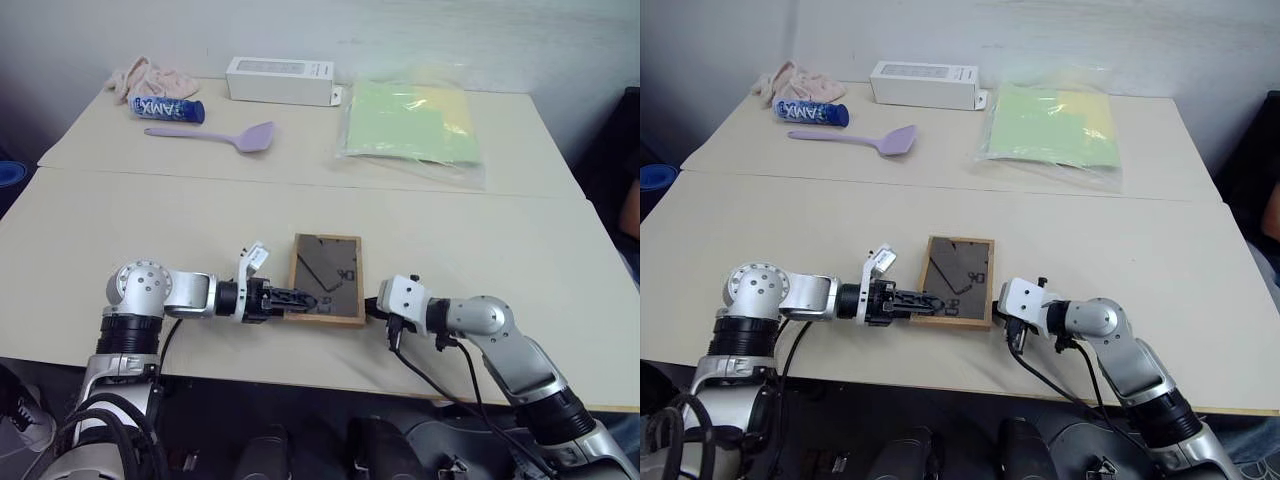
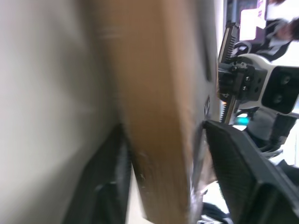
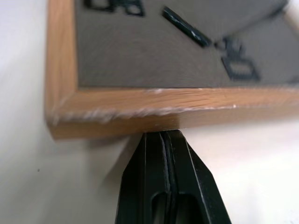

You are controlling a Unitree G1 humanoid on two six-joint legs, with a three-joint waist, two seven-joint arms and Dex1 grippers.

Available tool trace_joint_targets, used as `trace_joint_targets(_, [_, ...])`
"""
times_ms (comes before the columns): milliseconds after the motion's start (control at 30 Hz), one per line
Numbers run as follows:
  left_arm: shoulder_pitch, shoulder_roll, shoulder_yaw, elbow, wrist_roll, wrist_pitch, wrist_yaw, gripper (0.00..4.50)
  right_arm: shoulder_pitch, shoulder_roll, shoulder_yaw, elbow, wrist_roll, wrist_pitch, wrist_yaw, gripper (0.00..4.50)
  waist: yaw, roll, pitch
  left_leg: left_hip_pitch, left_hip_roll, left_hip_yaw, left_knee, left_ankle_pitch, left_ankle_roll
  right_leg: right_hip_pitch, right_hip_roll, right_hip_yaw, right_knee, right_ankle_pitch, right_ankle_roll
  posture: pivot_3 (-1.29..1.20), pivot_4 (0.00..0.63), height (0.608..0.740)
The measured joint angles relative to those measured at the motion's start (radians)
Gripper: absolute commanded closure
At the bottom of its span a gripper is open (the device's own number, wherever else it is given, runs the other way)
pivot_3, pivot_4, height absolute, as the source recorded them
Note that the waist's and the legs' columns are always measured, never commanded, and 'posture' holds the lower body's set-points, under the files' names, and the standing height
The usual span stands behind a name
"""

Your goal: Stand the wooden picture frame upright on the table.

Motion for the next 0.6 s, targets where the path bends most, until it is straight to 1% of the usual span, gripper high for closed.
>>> trace_joint_targets(100, [-0.002,-0.006,0.035,0.009,-0.045,-0.003,0.046,3.22,0.004,-0.002,-0.003,0.000,0.001,-0.002,0.000,4.50,0.000,-0.001,0.000,0.000,0.000,0.000,0.000,0.000,0.000,0.000,0.000,0.000,0.000,0.000,0.000,0.00,0.150,0.740])
trace_joint_targets(200, [0.010,-0.016,0.040,0.002,-0.079,-0.005,0.075,3.23,0.039,-0.022,-0.042,-0.008,0.046,-0.001,0.023,4.50,0.003,-0.001,0.000,-0.001,0.000,-0.001,0.000,0.000,0.000,0.000,0.000,-0.001,-0.001,0.000,0.000,0.00,0.150,0.740])
trace_joint_targets(233, [0.019,-0.018,0.048,-0.007,-0.082,-0.004,0.080,3.23,0.051,-0.034,-0.059,-0.011,0.070,0.005,0.035,4.23,0.001,-0.001,0.000,-0.001,0.000,-0.001,0.000,0.000,0.000,0.000,0.000,-0.001,-0.001,0.000,0.000,0.00,0.150,0.740])
trace_joint_targets(267, [0.031,-0.019,0.056,-0.024,-0.082,-0.005,0.081,3.23,0.064,-0.039,-0.083,-0.015,0.095,0.015,0.046,4.17,0.000,-0.001,0.000,-0.001,0.000,-0.001,0.000,0.000,0.000,0.000,0.000,-0.001,-0.002,0.000,0.000,0.00,0.150,0.740])
trace_joint_targets(300, [0.049,-0.019,0.071,-0.049,-0.079,-0.013,0.077,3.23,0.074,-0.045,-0.119,-0.017,0.140,0.030,0.064,4.00,0.000,-0.001,0.000,-0.001,0.000,-0.001,0.000,0.000,0.000,0.000,0.000,-0.001,-0.002,0.000,0.000,0.00,0.150,0.740])
trace_joint_targets(333, [0.106,-0.007,0.068,-0.140,-0.049,-0.075,0.024,3.23,0.076,-0.049,-0.173,-0.027,0.235,0.069,0.104,3.71,-0.005,0.000,0.000,-0.001,0.000,0.000,-0.001,0.000,-0.001,0.000,0.001,0.000,-0.002,0.000,0.000,0.00,0.150,0.740])
trace_joint_targets(433, [0.194,0.026,0.029,-0.292,0.048,-0.241,-0.118,3.23,0.042,-0.069,-0.274,-0.067,0.393,0.155,0.150,2.73,-0.016,0.000,0.001,0.001,0.002,0.000,-0.001,0.002,-0.004,0.000,0.002,0.000,-0.004,0.000,0.000,0.00,0.150,0.740])
trace_joint_targets(467, [0.206,0.040,0.009,-0.323,0.092,-0.301,-0.168,3.23,0.013,-0.065,-0.282,-0.083,0.440,0.199,0.148,2.31,-0.016,0.000,0.001,0.003,0.002,0.000,-0.001,0.003,-0.005,0.001,0.002,0.000,-0.002,0.000,-0.001,0.00,0.150,0.740])
trace_joint_targets(500, [0.213,0.055,-0.007,-0.340,0.126,-0.343,-0.207,3.23,-0.017,-0.048,-0.280,-0.091,0.473,0.243,0.140,2.05,-0.018,0.000,0.001,0.003,0.002,0.000,-0.001,0.003,-0.006,0.001,0.002,0.000,-0.002,0.000,-0.001,0.00,0.150,0.740])
trace_joint_targets(533, [0.219,0.060,-0.018,-0.358,0.150,-0.371,-0.234,3.23,-0.041,-0.031,-0.275,-0.095,0.497,0.276,0.130,1.63,-0.020,0.000,0.001,0.004,0.002,0.000,-0.002,0.003,-0.006,0.001,0.002,0.001,-0.001,-0.001,-0.001,0.00,0.150,0.740])
trace_joint_targets(600, [0.227,0.060,-0.042,-0.374,0.191,-0.422,-0.277,3.23,-0.096,0.013,-0.260,-0.092,0.526,0.343,0.094,0.96,-0.022,0.000,0.001,0.003,0.002,0.000,-0.002,0.003,-0.006,0.000,0.002,0.001,-0.001,-0.001,-0.002,0.00,0.150,0.740])
